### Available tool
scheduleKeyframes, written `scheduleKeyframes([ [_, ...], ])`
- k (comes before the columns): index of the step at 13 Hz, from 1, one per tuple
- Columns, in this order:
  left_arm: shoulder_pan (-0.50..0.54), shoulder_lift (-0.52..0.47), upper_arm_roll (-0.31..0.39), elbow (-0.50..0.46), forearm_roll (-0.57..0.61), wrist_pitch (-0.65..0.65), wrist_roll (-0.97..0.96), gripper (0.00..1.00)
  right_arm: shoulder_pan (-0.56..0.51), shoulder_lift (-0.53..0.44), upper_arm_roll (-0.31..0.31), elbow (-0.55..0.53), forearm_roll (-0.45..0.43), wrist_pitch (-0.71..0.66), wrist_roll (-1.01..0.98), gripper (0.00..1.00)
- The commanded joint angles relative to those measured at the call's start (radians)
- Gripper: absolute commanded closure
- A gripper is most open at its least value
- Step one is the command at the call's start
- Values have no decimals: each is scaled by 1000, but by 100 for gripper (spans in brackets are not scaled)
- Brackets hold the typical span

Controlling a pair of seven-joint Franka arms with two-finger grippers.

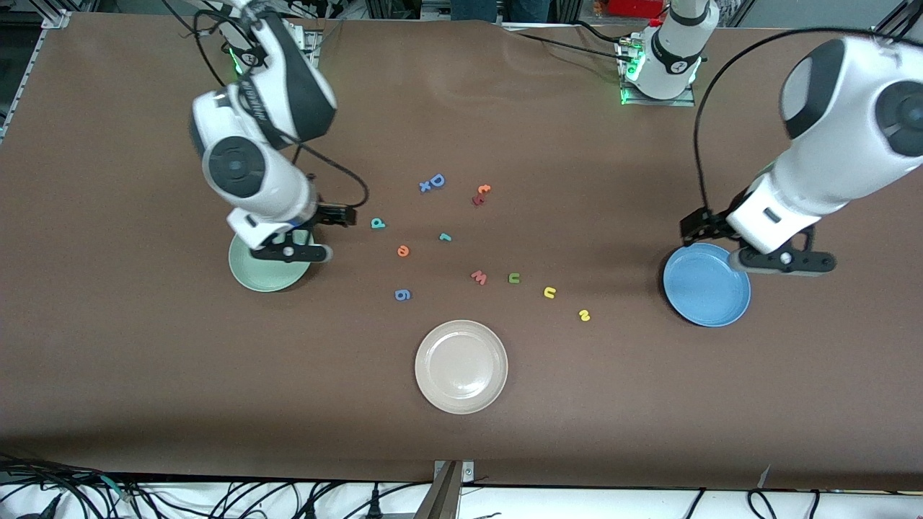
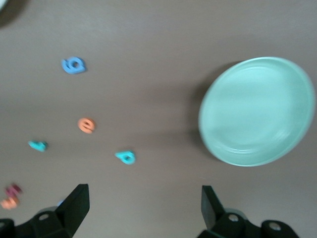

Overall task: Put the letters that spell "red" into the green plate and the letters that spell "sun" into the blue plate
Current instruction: 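Reach the right gripper to orange e while the left gripper nears yellow 2, then grip orange e with the right gripper while the left gripper grips yellow 2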

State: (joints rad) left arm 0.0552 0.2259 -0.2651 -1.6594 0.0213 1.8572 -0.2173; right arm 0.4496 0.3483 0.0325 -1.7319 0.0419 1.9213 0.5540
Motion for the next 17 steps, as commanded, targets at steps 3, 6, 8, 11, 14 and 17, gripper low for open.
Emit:
scheduleKeyframes([
  [3, -52, 124, 3, 10, 25, 89, -304, 0, 87, 125, -11, -20, -7, 234, 222, 1],
  [6, -95, 173, 4, 13, 25, 140, -477, 0, 116, 161, -13, -69, -97, 343, 293, 19],
  [8, -124, 222, 12, 9, 25, 204, -560, 0, 145, 195, -13, -81, -102, 389, 340, 39],
  [11, -187, 279, 58, 10, 52, 275, -596, 0, 152, 221, -11, -92, -100, 427, 343, 50],
  [14, -212, 337, 66, 12, 204, 359, -703, 0, 152, 230, -11, -138, -100, 530, 343, 50],
  [17, -236, 380, 66, 17, 241, 410, -777, 1, 159, 247, -11, -144, -99, 577, 345, 49],
])
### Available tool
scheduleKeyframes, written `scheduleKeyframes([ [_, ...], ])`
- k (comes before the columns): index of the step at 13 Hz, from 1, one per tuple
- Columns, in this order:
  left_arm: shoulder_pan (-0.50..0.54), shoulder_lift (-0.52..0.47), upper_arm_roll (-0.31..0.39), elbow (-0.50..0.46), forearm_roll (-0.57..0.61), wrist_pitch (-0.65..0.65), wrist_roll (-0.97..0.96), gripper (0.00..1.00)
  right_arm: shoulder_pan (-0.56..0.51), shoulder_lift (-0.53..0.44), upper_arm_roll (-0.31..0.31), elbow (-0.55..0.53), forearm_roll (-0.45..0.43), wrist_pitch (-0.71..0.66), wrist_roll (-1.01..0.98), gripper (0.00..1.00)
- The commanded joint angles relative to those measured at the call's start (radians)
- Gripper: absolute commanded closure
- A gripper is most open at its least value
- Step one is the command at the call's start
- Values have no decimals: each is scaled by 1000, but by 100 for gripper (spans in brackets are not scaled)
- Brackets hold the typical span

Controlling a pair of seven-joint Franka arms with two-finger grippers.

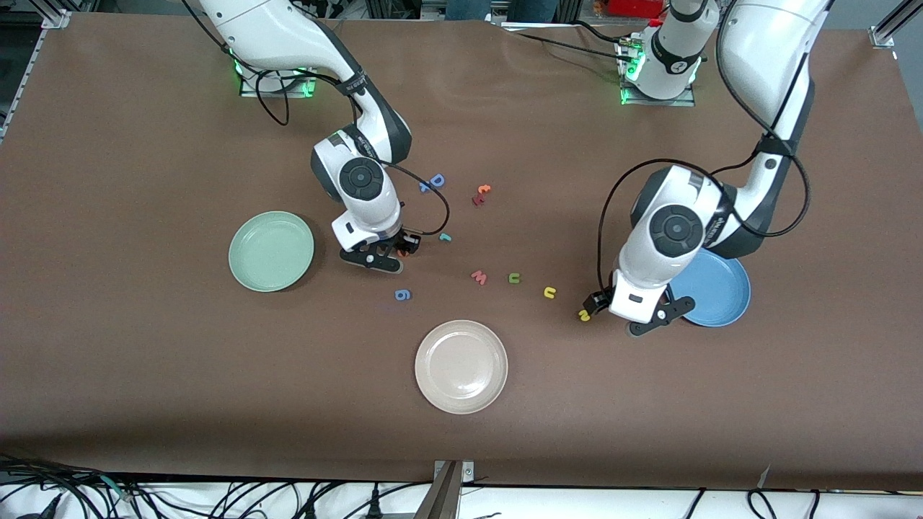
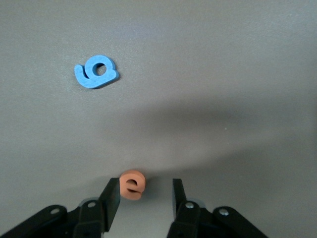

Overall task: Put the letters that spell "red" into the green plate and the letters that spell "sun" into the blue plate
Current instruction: 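Grip orange e with the right gripper while the left gripper grips yellow 2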

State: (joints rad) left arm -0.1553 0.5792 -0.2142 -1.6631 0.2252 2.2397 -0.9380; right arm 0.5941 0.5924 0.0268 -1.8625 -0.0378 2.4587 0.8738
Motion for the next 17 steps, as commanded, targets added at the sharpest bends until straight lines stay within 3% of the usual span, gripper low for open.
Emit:
scheduleKeyframes([
  [1, -26, 42, 15, 20, 37, 59, -71, 2, 16, 9, -5, -14, -17, 54, 25, 49],
  [4, -35, 99, 32, 17, 36, 153, -81, 2, 23, 17, -5, -13, -19, 86, 74, 49],
  [14, -93, 179, 88, 17, 28, 216, -101, 4, 26, 40, -7, -14, -20, 86, 71, 50],
  [17, -96, 189, 101, 14, 28, 235, -101, 4, 26, 40, -7, -12, -20, 86, 67, 81],
])
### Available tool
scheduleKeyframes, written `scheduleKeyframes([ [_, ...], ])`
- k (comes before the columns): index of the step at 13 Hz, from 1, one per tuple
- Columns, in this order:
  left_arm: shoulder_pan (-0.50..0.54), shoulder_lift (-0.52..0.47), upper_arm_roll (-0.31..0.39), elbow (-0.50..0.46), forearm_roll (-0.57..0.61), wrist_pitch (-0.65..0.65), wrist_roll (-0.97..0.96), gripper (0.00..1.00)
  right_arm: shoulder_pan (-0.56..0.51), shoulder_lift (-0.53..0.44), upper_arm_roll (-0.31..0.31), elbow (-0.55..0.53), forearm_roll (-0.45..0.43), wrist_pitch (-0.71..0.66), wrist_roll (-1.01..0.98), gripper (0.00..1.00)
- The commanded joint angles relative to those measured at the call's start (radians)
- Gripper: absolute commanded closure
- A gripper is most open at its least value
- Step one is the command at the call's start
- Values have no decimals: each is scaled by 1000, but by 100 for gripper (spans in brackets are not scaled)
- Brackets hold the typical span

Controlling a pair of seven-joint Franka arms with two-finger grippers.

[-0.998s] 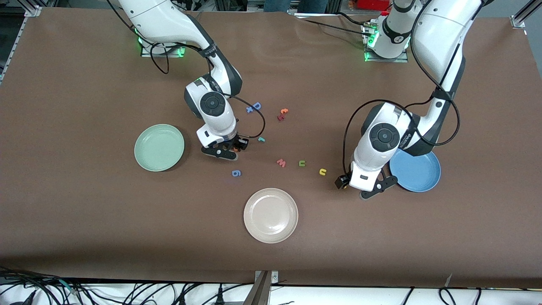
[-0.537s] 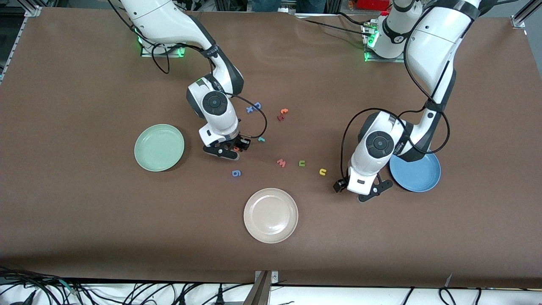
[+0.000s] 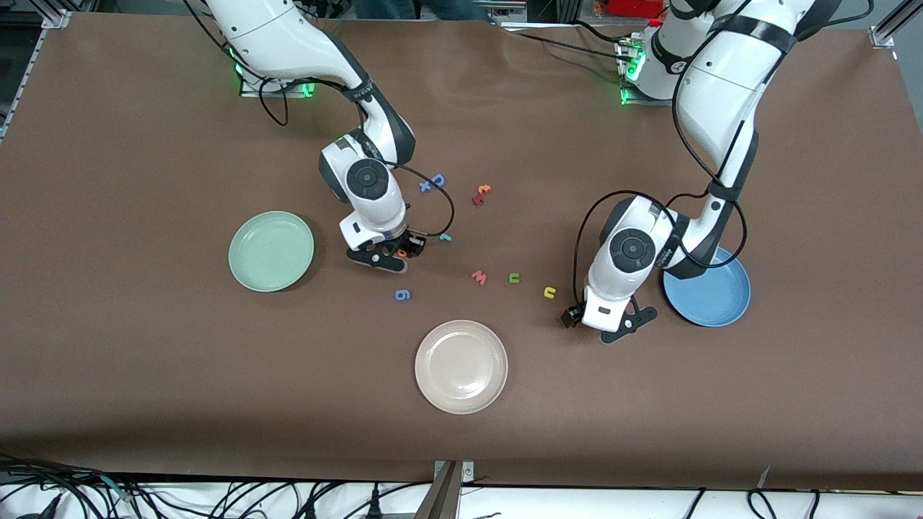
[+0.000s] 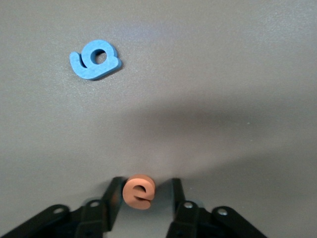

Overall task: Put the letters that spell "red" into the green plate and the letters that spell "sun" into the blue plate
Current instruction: 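Grip orange e with the right gripper while the left gripper grips yellow 2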

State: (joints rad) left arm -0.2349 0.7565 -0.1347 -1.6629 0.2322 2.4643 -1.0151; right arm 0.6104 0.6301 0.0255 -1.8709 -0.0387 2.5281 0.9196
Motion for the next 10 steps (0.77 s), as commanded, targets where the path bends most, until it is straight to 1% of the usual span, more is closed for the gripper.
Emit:
scheduleKeyframes([
  [1, -18, 15, 21, 14, 21, 12, -23, 5, 9, 0, -6, -2, -20, 15, 21, 90],
  [2, -18, 18, 21, 14, 21, 12, -23, 6, 9, -1, -7, -1, -20, 14, 19, 95],
  [3, -18, 18, 21, 12, 21, 16, -23, 8, 9, -7, -7, -1, -20, 9, 13, 98],
  [5, -18, 20, 21, 12, 22, 18, -23, 14, 6, -35, -16, 1, -20, -2, -14, 98],
  [7, -24, 24, 21, 12, 26, 18, -23, 25, 5, -73, -44, 10, -20, -87, -80, 98],
  [10, -35, 33, 35, 14, 30, 18, -13, 50, 0, -141, -117, 10, -17, -233, -298, 97],
])
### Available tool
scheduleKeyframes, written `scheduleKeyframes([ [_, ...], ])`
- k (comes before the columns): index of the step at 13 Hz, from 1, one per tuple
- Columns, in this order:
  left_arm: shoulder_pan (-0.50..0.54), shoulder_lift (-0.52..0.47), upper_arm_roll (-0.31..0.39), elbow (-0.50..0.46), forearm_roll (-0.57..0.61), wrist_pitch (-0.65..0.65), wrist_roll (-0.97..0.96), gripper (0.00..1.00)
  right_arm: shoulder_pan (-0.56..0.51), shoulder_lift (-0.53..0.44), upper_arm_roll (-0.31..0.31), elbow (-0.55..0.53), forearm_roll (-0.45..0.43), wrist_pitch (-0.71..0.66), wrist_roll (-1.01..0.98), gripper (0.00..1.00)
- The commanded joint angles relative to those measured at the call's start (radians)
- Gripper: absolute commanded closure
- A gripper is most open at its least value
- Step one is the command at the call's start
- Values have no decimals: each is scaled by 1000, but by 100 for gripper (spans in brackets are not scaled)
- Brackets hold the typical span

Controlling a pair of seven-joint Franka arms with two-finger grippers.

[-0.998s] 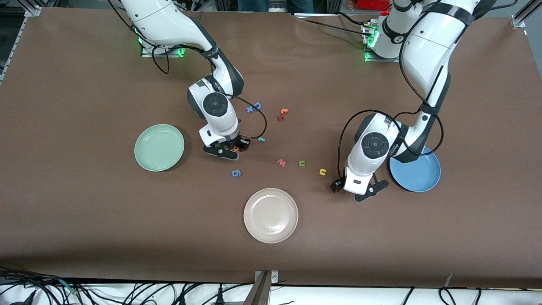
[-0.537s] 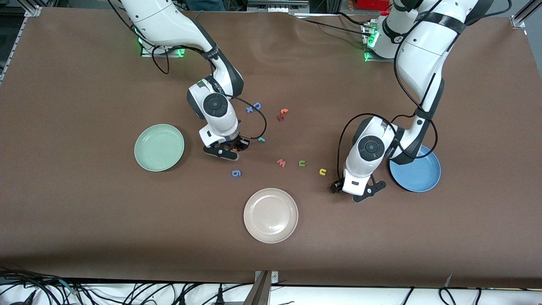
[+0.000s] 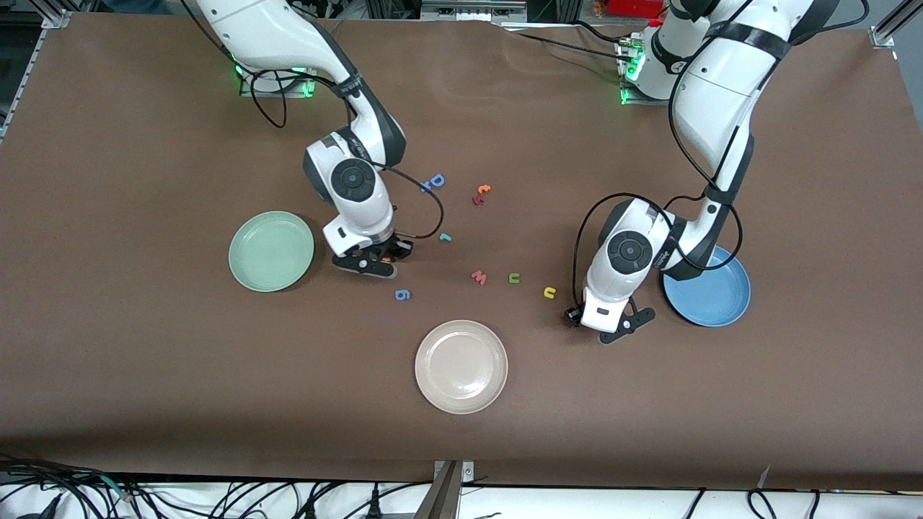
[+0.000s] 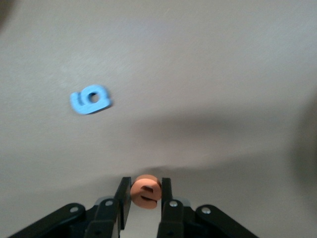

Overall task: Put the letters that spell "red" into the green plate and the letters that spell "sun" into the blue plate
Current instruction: 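Place the e on the green plate while the left gripper carries the 2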

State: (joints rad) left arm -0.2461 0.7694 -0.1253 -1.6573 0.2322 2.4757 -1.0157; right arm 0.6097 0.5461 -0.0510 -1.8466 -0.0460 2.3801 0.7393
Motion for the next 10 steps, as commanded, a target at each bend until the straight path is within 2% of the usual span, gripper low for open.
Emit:
scheduleKeyframes([
  [1, -25, 21, 26, 8, 30, 6, -12, 58, 1, -75, -68, -17, -8, -125, -197, 97],
  [2, -27, 22, 26, 8, 30, 6, -12, 67, -1, -87, -97, -25, -6, -163, -263, 97],
  [3, -28, 24, 26, 8, 30, 6, -12, 72, -5, -103, -124, -29, -2, -205, -321, 97],
  [6, -28, 27, 26, 10, 29, 6, -12, 82, -16, -127, -168, -40, 6, -341, -400, 96],
  [8, -28, 28, 26, 11, 29, 6, -9, 93, -18, -135, -197, -75, 5, -343, -426, 97],
  [10, -28, 25, 30, 19, 30, 5, -3, 97, -37, -129, -204, -121, 6, -313, -428, 97],
])
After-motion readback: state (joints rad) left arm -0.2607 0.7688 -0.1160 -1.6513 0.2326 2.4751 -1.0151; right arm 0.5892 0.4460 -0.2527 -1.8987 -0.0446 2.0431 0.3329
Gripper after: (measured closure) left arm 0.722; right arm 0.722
